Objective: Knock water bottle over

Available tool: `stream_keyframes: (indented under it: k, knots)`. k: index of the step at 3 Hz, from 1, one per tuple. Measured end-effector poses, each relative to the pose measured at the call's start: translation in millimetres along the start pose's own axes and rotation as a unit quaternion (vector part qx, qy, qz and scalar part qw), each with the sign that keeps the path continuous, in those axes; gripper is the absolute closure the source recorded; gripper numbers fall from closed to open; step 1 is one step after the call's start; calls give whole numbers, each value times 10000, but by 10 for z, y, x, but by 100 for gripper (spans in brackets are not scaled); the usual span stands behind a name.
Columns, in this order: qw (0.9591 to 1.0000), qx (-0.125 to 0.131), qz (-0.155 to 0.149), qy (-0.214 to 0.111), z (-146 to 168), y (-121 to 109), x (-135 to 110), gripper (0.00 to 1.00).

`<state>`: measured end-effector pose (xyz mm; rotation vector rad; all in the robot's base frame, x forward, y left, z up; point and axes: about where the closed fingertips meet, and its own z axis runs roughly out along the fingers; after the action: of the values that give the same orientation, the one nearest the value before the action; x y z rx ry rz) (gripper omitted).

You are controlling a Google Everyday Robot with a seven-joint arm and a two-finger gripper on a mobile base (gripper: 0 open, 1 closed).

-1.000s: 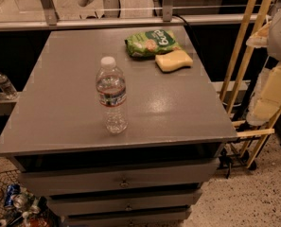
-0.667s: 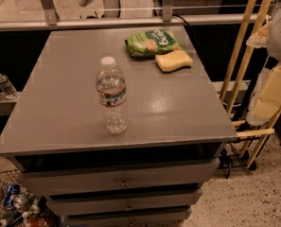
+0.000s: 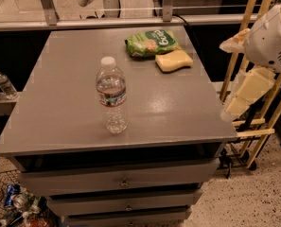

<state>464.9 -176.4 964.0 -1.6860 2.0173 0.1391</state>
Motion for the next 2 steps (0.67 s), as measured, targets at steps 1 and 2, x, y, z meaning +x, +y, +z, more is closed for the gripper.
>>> stream_keyframes:
  k: [1,2]
  knots:
    - [9964,-259,-105,-796,246,-34,-237,0]
    - [9863,-588,-268,-1515,440,23,-533,0]
